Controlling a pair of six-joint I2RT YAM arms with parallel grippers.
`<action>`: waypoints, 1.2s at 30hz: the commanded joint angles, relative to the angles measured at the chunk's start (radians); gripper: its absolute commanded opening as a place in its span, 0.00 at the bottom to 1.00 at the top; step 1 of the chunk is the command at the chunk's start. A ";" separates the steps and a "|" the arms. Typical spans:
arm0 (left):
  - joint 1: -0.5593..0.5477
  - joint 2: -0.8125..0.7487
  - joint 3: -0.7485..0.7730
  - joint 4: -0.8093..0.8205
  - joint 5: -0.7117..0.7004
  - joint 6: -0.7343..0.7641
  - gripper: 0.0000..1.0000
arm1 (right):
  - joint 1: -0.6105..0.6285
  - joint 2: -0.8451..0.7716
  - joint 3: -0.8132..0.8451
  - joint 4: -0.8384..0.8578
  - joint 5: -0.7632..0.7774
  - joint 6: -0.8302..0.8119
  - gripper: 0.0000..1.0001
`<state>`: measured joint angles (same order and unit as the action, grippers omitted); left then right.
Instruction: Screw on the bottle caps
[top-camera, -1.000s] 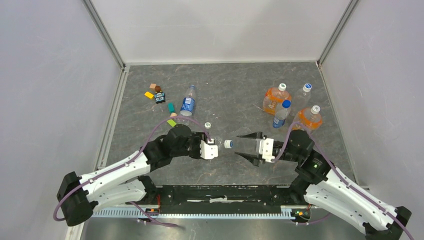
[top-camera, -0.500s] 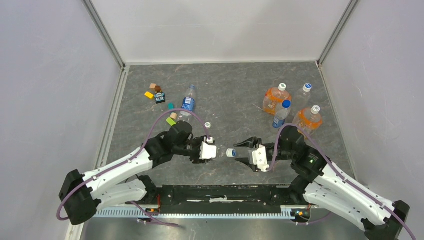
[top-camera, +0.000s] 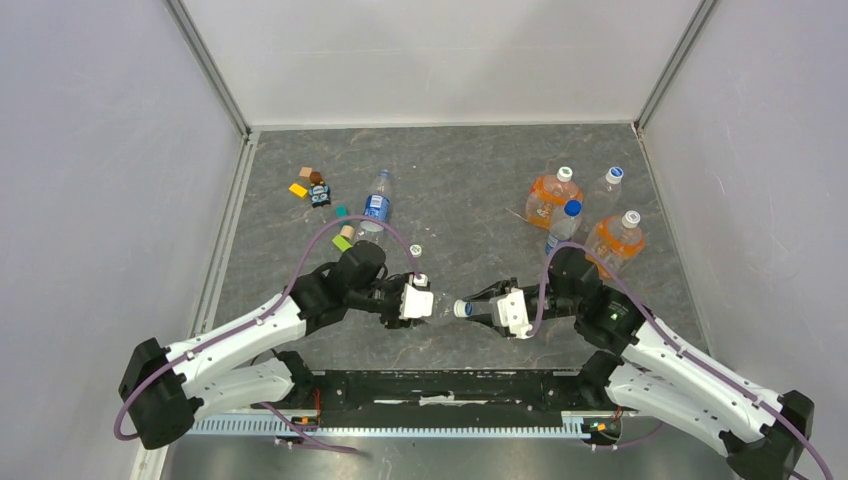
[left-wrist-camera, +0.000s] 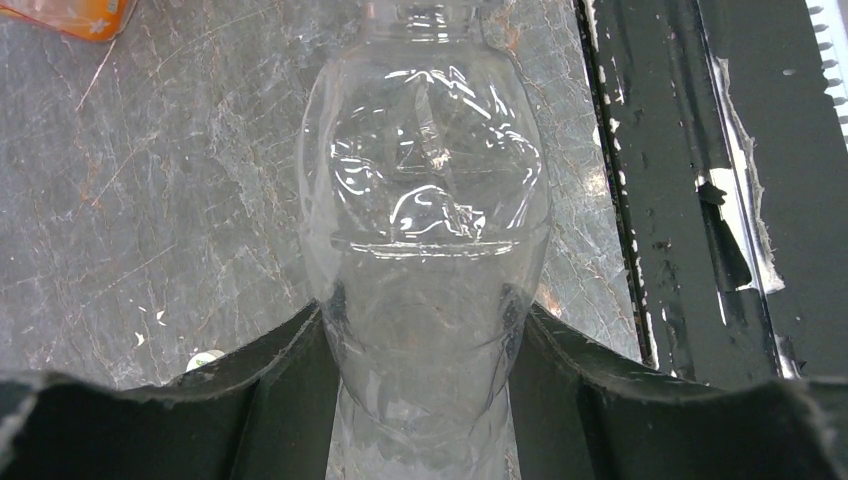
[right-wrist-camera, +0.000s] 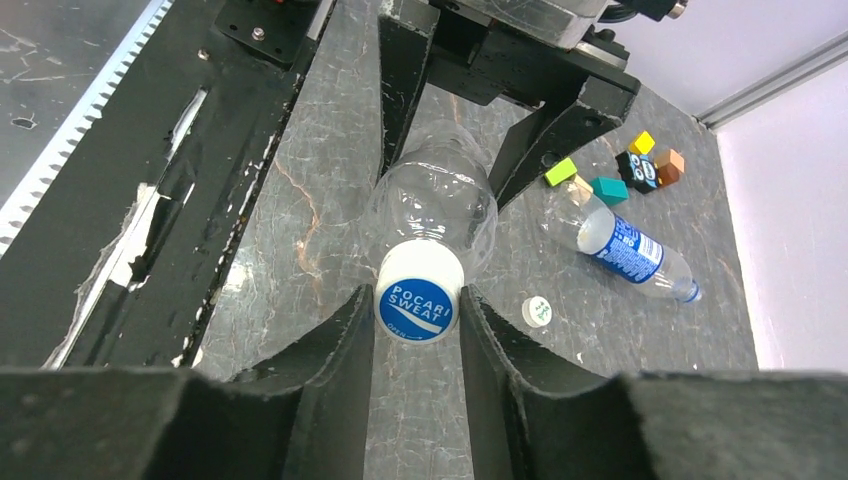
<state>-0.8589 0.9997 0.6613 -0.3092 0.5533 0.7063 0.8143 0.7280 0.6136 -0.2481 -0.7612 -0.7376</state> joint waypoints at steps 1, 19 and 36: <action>0.005 -0.006 0.044 0.013 0.029 -0.026 0.02 | 0.004 0.019 0.050 0.025 -0.032 0.007 0.35; -0.043 -0.174 -0.131 0.282 -0.398 0.118 0.02 | 0.002 0.128 -0.107 0.369 0.276 0.785 0.00; -0.336 -0.196 -0.317 0.554 -0.901 0.526 0.02 | 0.002 0.111 -0.242 0.529 0.648 1.773 0.00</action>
<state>-1.1351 0.8104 0.3752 0.0570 -0.2623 1.0500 0.8249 0.8524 0.4080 0.2245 -0.2790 0.6975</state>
